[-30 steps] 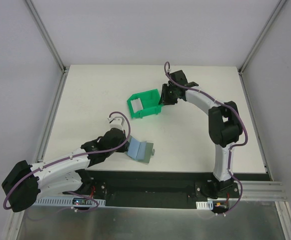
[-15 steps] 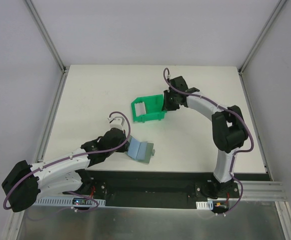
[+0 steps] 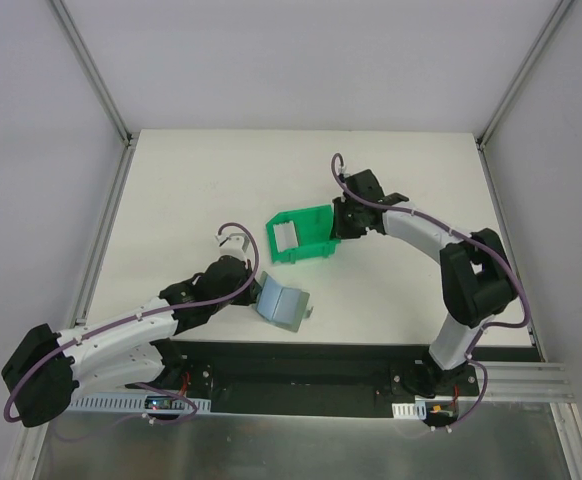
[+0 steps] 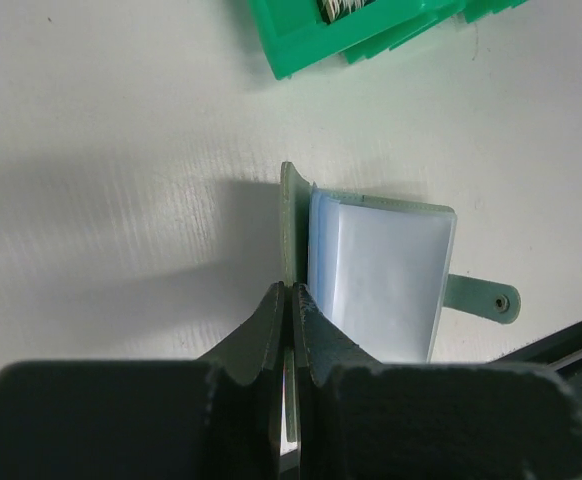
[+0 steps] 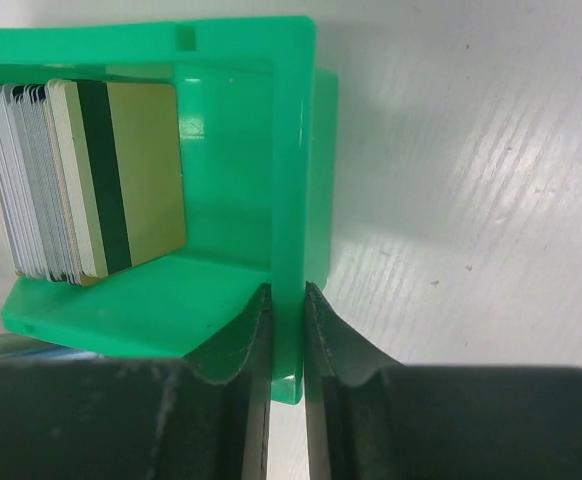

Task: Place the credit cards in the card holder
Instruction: Move the storage box to the center of the board.

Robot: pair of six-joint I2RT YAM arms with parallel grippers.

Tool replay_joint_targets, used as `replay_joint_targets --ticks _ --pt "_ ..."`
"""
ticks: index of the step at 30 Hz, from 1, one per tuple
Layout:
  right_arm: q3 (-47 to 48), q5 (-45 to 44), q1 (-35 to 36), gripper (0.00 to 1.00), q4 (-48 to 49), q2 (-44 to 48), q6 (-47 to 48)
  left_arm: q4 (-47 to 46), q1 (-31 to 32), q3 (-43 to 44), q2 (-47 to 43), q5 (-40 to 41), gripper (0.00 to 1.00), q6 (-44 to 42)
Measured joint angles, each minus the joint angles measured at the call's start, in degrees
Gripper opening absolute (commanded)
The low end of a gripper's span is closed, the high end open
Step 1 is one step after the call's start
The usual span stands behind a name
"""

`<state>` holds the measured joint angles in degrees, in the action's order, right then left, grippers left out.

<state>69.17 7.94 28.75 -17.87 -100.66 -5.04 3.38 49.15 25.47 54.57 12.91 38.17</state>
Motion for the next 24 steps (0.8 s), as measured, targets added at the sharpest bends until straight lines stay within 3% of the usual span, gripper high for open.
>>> replay_joint_targets --ticks 13,24 --pt "-2.34 -0.48 0.94 0.17 1.01 1.84 0.44 0.00 0.00 0.00 0.02 -2.23 0.00 3.28" --pt "-1.68 -0.42 1.18 0.54 -2.01 1.86 2.80 0.00 0.00 -0.11 0.31 -2.29 0.00 6.71"
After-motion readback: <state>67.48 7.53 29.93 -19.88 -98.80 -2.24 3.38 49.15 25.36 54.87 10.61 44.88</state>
